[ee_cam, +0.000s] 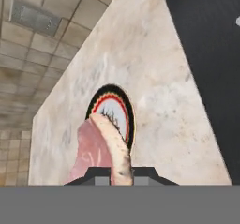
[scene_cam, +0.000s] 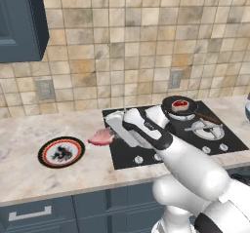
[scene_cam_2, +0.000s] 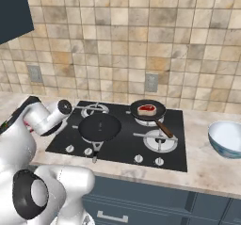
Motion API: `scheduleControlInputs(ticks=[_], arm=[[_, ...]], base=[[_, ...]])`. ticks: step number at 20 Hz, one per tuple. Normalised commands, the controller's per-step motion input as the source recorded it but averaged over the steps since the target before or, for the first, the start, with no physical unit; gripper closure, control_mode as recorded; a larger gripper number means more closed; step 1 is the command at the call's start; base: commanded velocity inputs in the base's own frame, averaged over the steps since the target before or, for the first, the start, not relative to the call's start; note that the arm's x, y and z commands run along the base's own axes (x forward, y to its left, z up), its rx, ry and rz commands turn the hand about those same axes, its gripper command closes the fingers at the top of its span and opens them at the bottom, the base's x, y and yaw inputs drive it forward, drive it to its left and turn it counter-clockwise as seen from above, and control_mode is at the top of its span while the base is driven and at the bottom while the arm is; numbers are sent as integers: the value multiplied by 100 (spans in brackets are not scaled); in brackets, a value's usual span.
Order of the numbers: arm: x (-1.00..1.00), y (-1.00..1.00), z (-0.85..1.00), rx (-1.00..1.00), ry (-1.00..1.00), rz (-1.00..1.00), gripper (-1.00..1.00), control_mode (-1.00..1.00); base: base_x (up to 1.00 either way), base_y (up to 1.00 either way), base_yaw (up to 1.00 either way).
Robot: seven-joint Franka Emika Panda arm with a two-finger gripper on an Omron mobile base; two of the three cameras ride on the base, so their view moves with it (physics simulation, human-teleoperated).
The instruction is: Place one of the steaks on the plate and the other in the bowl. Then place the bowl in the fridge.
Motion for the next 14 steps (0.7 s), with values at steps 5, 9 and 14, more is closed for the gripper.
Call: scheduleControlInputs(ticks=[5,9,14], arm=[[19,89,-1,0,10,-7,100,-100],[20,83,-15,-3,17,-8,100,-100],[24,54,-27,-5,18,-12,100,-100]], base=[[0,0,0],[0,0,0],[0,0,0]])
